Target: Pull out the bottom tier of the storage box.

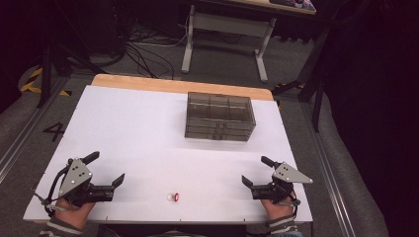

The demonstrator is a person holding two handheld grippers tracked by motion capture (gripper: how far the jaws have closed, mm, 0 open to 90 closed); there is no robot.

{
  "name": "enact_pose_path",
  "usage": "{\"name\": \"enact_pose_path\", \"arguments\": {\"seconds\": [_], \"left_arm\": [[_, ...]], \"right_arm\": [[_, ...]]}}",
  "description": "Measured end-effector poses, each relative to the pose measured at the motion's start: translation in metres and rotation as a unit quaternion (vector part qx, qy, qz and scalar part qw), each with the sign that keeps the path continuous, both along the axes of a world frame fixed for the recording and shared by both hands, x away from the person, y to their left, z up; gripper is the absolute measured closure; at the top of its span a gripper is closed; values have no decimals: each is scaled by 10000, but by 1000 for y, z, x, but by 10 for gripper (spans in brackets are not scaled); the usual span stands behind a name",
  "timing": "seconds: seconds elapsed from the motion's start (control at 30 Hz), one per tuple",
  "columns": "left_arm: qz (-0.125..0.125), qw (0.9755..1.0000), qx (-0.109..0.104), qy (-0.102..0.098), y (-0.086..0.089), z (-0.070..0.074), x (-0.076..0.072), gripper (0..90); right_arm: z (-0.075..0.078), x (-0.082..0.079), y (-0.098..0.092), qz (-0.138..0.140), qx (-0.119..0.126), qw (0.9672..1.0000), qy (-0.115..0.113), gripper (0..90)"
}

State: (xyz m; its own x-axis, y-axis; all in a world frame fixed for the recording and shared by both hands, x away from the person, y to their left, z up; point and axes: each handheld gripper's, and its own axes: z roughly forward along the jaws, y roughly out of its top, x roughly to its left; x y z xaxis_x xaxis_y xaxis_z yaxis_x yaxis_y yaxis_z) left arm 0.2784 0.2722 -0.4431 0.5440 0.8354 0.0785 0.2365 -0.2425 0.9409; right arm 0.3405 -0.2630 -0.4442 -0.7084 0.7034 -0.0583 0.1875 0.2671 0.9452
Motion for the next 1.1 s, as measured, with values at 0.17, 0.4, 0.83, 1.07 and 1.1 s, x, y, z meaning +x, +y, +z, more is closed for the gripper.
{"name": "enact_pose_path", "arguments": {"seconds": [0.17, 0.4, 0.83, 1.07, 1.1], "left_arm": [[0, 10000, 3, 3, 0, 0, 0, 3], [4, 10000, 13, 1, 0, 0, 0, 3], [-5, 10000, 34, 9, -1, -1, 2, 3], [-9, 10000, 41, 12, -1, -1, 2, 3], [-13, 10000, 32, 19, -1, -1, 2, 3]], "right_arm": [[3, 5, 5, 31, -34, 10000, 68, 10], [10, 13, 14, 39, -154, 9999, 56, 12], [18, 26, 26, 102, -121, 9998, 123, 11], [21, 34, 34, 175, -127, 9997, 112, 11], [21, 35, 36, 184, -125, 9997, 113, 11]]}}
